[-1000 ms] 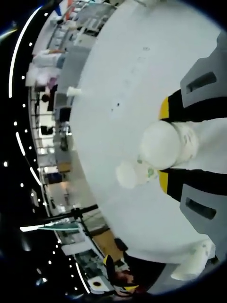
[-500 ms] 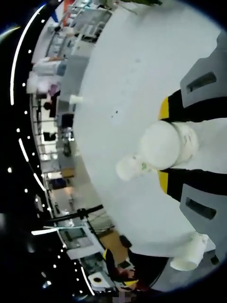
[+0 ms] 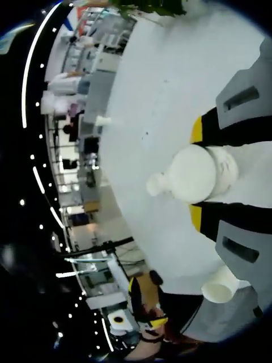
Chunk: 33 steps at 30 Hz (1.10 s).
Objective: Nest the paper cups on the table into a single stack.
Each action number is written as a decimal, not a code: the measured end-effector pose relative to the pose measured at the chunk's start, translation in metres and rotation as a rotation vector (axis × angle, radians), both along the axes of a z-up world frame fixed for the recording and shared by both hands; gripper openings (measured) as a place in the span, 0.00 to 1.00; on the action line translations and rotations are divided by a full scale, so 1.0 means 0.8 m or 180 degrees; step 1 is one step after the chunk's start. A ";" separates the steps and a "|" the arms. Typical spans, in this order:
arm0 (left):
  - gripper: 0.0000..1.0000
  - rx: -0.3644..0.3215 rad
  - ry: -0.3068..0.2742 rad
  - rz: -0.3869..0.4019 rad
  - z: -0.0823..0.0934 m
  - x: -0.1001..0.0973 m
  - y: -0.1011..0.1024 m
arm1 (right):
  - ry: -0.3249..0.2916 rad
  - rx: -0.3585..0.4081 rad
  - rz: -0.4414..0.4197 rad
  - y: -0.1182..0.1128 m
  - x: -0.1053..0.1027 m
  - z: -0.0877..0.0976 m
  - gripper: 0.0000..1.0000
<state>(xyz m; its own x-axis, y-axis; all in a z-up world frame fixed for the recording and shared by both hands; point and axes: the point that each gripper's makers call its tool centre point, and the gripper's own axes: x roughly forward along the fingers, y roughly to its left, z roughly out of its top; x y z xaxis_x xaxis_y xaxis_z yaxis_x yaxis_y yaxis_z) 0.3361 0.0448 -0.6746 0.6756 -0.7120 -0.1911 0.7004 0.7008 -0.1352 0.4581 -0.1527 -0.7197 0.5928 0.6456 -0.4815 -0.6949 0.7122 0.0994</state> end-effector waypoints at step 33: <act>0.84 -0.0004 -0.0020 -0.0186 0.013 -0.008 -0.027 | -0.0133 0.0770 -0.0088 0.007 -0.065 0.100 0.34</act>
